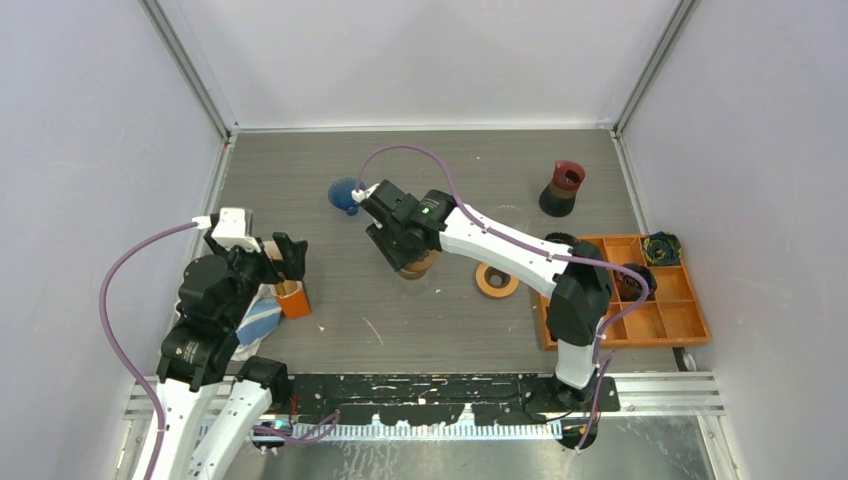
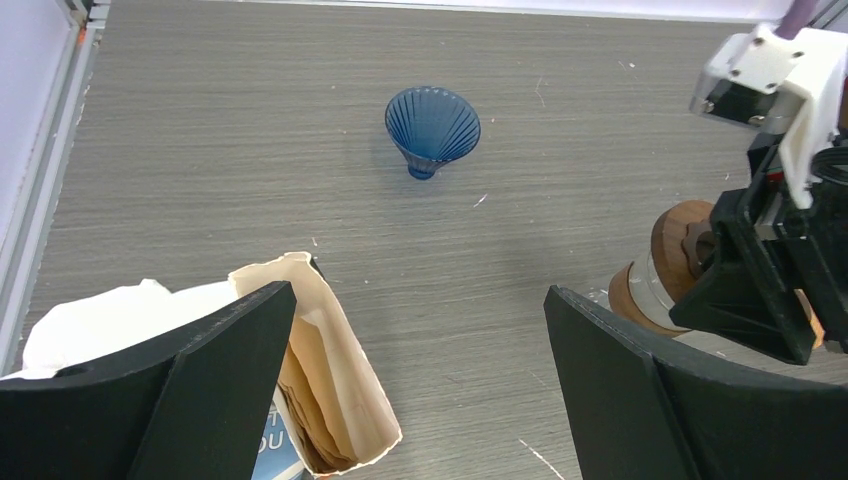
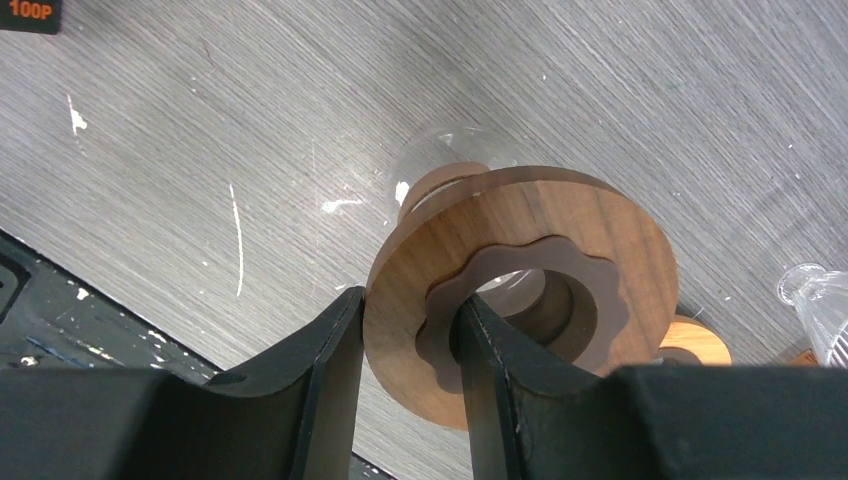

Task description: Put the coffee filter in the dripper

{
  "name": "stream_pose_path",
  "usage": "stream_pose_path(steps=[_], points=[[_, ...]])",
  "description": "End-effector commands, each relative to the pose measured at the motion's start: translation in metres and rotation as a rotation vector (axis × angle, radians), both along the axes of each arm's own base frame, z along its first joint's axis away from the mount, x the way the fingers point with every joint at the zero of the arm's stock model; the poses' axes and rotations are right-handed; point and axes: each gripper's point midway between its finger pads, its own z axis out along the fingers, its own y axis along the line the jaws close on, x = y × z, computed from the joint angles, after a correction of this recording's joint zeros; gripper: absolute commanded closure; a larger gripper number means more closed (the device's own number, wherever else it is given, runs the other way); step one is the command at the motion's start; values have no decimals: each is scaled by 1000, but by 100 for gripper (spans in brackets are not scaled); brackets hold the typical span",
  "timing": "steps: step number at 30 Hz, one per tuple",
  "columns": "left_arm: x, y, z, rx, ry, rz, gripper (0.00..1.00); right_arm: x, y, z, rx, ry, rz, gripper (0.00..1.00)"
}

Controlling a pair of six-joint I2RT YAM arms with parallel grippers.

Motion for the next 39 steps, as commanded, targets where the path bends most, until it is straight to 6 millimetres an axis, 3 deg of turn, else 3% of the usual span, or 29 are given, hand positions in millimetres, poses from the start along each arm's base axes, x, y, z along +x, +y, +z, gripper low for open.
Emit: stream_pose_path(steps=[1,11,20,23,39], points=[[-3,1,28,-10,-84,1,1,11,13,14,32,-52,2,74],[-3,1,29,-12,-88,-4,1,13,19,6,26,-45,4,68],[-3,0,29,-13,-90,-5,1,6,25,14,55,-39,21,53],[-3,0,28,-11,-87,-5,1,1,26,20,70,-42,31,47],[-1,-1,26,-13,-74,-11,1,1,6,67,171,-163,-17,39]])
